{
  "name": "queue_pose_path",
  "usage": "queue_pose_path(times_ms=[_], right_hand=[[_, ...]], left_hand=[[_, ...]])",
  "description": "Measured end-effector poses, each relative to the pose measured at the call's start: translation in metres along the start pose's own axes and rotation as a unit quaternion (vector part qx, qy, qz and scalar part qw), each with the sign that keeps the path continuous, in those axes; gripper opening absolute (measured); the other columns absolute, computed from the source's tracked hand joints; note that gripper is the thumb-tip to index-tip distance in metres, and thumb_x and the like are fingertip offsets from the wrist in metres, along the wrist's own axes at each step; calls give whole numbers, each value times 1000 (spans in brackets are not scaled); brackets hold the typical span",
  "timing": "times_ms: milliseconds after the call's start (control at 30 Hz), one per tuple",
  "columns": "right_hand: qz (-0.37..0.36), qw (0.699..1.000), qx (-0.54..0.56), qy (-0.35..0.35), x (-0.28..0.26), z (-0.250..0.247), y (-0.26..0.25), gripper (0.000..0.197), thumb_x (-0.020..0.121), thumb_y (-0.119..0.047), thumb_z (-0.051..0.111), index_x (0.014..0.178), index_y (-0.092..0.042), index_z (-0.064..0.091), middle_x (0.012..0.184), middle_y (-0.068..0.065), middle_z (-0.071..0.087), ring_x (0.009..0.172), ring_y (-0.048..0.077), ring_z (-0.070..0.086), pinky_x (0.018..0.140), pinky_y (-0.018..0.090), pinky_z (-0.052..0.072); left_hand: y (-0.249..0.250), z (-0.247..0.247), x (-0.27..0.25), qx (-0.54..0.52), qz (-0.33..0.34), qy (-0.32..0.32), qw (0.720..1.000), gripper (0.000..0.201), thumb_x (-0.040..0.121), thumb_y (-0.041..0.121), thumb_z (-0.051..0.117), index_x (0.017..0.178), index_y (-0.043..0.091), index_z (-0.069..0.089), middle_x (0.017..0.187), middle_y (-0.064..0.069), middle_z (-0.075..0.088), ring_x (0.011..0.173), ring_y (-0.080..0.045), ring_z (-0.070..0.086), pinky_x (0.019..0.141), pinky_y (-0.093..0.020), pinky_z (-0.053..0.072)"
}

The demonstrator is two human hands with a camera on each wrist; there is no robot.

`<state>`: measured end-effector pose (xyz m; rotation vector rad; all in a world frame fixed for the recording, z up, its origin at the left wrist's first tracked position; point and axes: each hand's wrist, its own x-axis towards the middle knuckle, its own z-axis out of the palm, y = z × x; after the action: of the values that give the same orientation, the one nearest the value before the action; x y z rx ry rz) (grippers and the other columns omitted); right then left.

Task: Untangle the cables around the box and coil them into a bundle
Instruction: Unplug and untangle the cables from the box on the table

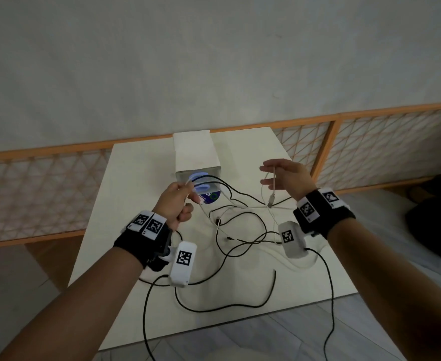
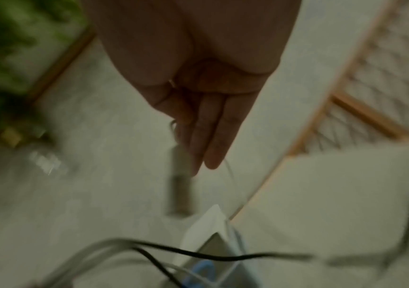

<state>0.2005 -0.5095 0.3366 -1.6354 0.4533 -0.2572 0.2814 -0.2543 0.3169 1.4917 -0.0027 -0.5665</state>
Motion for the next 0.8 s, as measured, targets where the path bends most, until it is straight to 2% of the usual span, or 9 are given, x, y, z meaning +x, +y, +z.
queue_pose_path(times_ms=[100, 200, 300, 333, 400, 500, 600, 667, 800], right_hand=[[-36, 967, -246, -60, -7, -3, -3, 16, 88, -7, 56, 97, -11, 69, 99, 7, 74, 81, 25, 72, 69, 30, 54], [-5, 949, -304, -88, -9, -5, -7, 17, 84, -27, 68, 92, -13, 74, 79, 0, 72, 73, 17, 69, 71, 33, 56], [-74, 901, -422, -64, -8, -7, -12, 27, 81, -40, 70, 98, -19, 75, 86, -11, 56, 85, 9, 54, 75, 24, 41], [-93, 893, -435, -63, -9, -7, -15, 27, 81, -39, 70, 98, -19, 75, 92, -8, 55, 91, 9, 51, 80, 24, 37], [-89, 912, -389, -94, -14, -5, -21, 26, 83, -36, 68, 99, -17, 75, 92, -1, 62, 85, 9, 54, 82, 24, 37], [-60, 938, -291, -177, -26, 7, -32, 24, 85, -37, 66, 100, -20, 75, 59, 2, 62, 51, 8, 53, 64, 19, 43], [-79, 944, -250, -199, -34, 27, -41, 18, 87, -35, 65, 99, -25, 75, 49, -7, 44, 40, 7, 32, 45, 12, 32], [-91, 938, -261, -208, -33, 42, -46, 18, 87, -34, 65, 100, -27, 74, 45, -10, 44, 40, 6, 32, 46, 10, 30], [-149, 901, -359, -192, -19, 74, -47, 26, 90, -30, 62, 98, -10, 75, 45, -9, 46, 44, 0, 45, 52, 14, 31]], left_hand=[[4, 3, 7, 16, -20, 23, 999, 30, 98, 33, 46, 82, 8, 52, 53, -8, 54, 31, -8, 29, 35, -12, 22], [5, 5, 12, 26, -61, 31, 997, 33, 97, 33, 49, 82, 4, 55, 44, -6, 58, 29, -9, 35, 35, -13, 28], [5, 4, 14, -21, -84, 23, 996, 31, 97, 28, 49, 77, 5, 51, 47, -10, 62, 29, -9, 39, 36, -14, 34], [6, 3, 14, -42, -92, 14, 995, 30, 98, 27, 47, 76, 6, 49, 50, -12, 64, 30, -10, 41, 36, -15, 36], [6, 2, 12, -72, -97, -8, 993, 28, 99, 24, 44, 78, 6, 49, 54, -12, 66, 34, -11, 46, 39, -18, 41], [6, 3, 8, -102, -87, -18, 991, 28, 98, 22, 46, 77, 4, 52, 54, -8, 65, 39, -13, 50, 43, -21, 44], [5, 5, 3, -90, -71, -36, 993, 29, 97, 23, 49, 78, 4, 59, 65, -7, 64, 46, -15, 56, 49, -24, 47], [5, 8, -2, -64, -58, -60, 994, 28, 97, 26, 48, 80, 7, 61, 65, -5, 66, 49, -15, 60, 50, -24, 49], [10, 21, -10, -12, -37, -80, 996, 29, 96, 29, 51, 76, 10, 60, 58, -3, 59, 44, -13, 53, 45, -22, 47]])
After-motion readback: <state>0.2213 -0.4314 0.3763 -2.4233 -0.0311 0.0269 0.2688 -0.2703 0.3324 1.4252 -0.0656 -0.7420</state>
